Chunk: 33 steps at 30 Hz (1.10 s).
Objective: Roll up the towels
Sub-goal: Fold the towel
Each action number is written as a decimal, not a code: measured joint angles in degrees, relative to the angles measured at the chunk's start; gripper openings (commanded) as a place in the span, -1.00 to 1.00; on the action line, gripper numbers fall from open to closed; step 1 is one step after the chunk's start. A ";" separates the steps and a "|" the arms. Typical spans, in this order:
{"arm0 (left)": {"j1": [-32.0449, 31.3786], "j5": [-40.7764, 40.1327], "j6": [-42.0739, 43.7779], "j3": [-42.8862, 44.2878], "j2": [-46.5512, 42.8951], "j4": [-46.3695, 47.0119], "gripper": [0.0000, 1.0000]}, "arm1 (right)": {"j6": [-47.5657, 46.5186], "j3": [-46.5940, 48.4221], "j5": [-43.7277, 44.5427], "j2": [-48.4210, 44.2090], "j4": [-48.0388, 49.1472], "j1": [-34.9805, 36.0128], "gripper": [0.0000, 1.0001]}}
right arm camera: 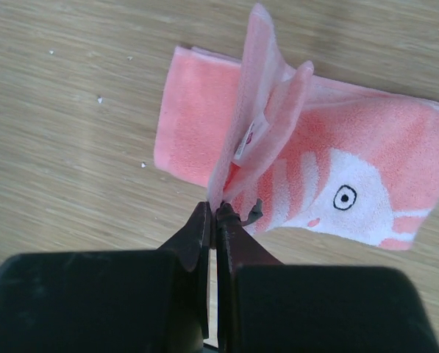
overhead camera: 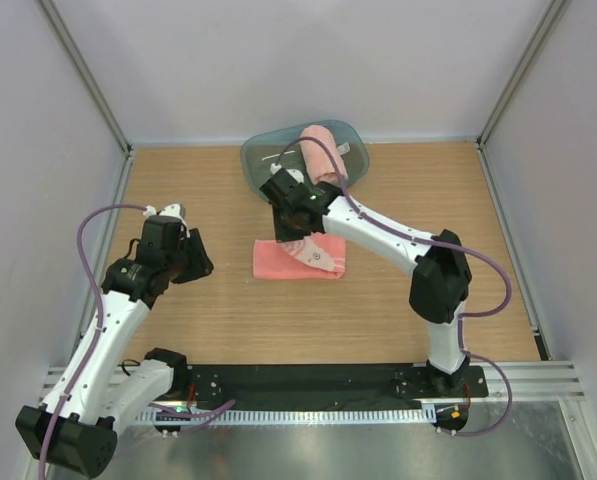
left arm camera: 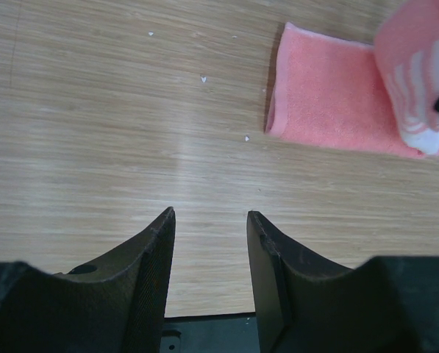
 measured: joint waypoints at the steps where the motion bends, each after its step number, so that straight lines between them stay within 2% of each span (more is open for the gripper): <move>1: 0.00 0.00 0.00 0.00 0.00 0.00 -0.10 | 0.13 0.48 0.04 0.81 0.31 0.79 -0.98; 3: 0.00 -0.04 0.00 0.00 0.00 0.00 -0.10 | 0.52 1.79 0.15 3.67 0.90 2.64 -0.96; 4: 0.00 -0.13 0.00 0.00 0.02 -0.02 -0.10 | 0.74 2.19 0.15 4.94 1.42 3.39 -0.65; 5: 0.00 -0.20 0.00 0.00 0.02 -0.02 -0.10 | 1.25 2.38 0.04 6.19 2.03 4.13 -0.54; 6: 0.00 -0.26 0.02 0.00 0.02 -0.02 -0.10 | 1.38 2.40 -0.04 7.34 2.62 4.74 -0.01; 7: 0.00 -0.35 0.00 0.00 0.02 -0.02 -0.10 | 1.84 2.40 -0.31 8.41 3.34 5.29 0.20; 10: 0.00 -0.42 0.00 0.00 0.02 -0.02 -0.10 | 2.05 2.23 -2.05 11.21 5.77 6.88 0.59; 11: 0.00 -0.42 0.00 0.00 0.04 -0.02 -0.10 | 2.03 2.08 -2.45 11.69 6.29 7.17 0.83; 12: 0.00 -0.44 0.00 0.00 0.07 -0.02 -0.10 | 2.29 1.66 -2.84 12.00 6.97 7.45 0.96; 18: 0.00 -0.76 -0.02 0.00 0.98 -0.02 -0.12 | 2.10 -4.50 -3.65 8.46 10.69 7.61 0.99; 25: -0.44 -0.83 -2.10 0.46 7.67 0.46 -0.20 | 2.25 -18.67 -6.19 -9.57 15.43 -1.84 0.97; 26: -0.87 -0.85 -2.84 0.59 9.05 0.98 -0.21 | 2.23 -20.52 -6.71 -11.93 16.57 -3.96 0.96; 28: -2.08 -0.83 -4.26 0.98 12.00 2.29 -0.22 | 2.03 -23.61 -7.37 -15.10 17.81 -7.74 0.75; 30: -3.87 -0.74 -5.46 2.19 15.98 3.89 -0.21 | 1.68 -27.32 -8.70 -16.92 19.63 -11.17 0.65; 33: -6.21 0.04 -6.56 4.63 22.71 8.07 -0.15 | 1.46 -32.52 -10.47 -17.09 20.98 -14.08 0.62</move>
